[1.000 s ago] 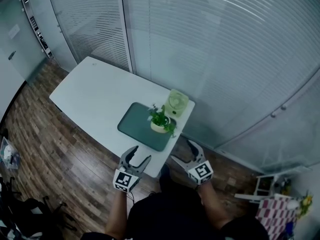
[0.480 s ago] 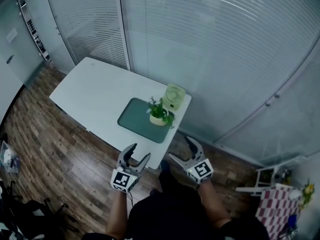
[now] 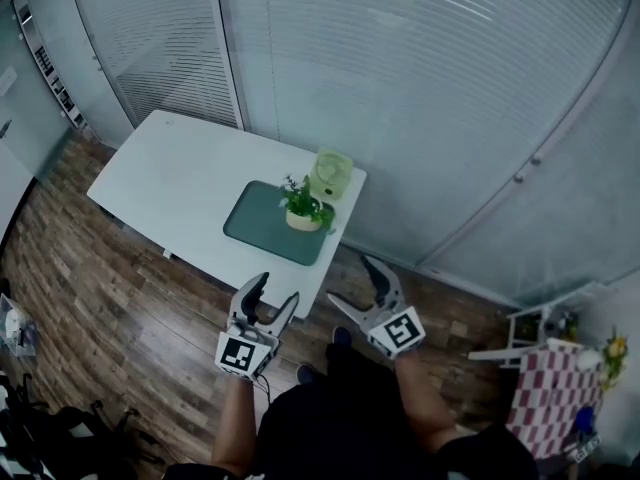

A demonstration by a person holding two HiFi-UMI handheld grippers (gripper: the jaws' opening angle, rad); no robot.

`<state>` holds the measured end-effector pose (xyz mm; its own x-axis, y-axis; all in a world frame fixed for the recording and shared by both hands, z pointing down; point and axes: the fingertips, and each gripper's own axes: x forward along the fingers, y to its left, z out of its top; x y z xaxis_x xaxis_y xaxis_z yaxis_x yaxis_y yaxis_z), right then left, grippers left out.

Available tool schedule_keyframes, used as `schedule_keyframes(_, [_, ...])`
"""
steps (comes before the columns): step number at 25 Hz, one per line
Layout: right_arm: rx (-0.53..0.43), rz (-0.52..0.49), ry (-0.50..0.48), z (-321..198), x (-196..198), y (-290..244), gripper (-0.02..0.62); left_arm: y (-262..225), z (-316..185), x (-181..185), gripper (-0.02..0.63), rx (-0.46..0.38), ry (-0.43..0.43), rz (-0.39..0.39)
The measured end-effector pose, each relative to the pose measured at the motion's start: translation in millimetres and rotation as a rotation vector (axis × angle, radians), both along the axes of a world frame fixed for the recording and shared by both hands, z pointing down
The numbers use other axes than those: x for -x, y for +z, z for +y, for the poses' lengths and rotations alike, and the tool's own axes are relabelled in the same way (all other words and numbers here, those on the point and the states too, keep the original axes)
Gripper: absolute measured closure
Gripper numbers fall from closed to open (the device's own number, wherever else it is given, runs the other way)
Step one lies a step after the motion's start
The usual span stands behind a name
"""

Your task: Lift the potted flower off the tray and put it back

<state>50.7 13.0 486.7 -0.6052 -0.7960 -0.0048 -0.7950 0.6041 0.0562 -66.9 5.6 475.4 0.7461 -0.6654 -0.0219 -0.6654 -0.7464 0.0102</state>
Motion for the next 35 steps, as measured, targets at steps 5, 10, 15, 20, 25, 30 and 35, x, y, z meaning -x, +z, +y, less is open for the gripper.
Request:
schedule_keyframes(5, [-0.040,-0.011,-0.022,10.0,0.5,-8.3,0.210,-3.9,7.3,-4.6,0.328,-0.024,-0.015,-0.021])
schedule_keyframes(10, [-0.021,0.074,-0.040,13.5,-2.9,3.2,0.213,-4.4,14.2,-13.4,0.328,-0.015,-0.013,-0.013])
schedule_keyframes(15, [-0.034,0.015,-0.039,11.1,-14.4,-4.5,0.369,-9.1,15.8,-23.2,0.358,-0.024,-0.045,-0.017])
schedule_keyframes(20, [-0.047,-0.063,-0.028,6.4,-26.7,-14.7,0.580,-7.2,14.1,-27.6,0.565,-0.012,-0.107,-0.037])
schedule_keyframes(25, [-0.029,-0.063,-0.039,2.1,-29.5,-15.5,0.592,-8.6,11.4,-33.2,0.598,-0.014,-0.115,-0.039])
schedule_keyframes(30, [-0.041,-0.036,-0.086,7.0,-27.1,-15.3,0.592,-11.2,11.9,-40.7,0.600,-0.022,-0.111,-0.045])
schedule_keyframes(35, [-0.016,-0.031,-0.081,5.9,-33.0,-7.3,0.593,-8.7,9.0,-41.5,0.600,-0.015,-0.126,-0.040])
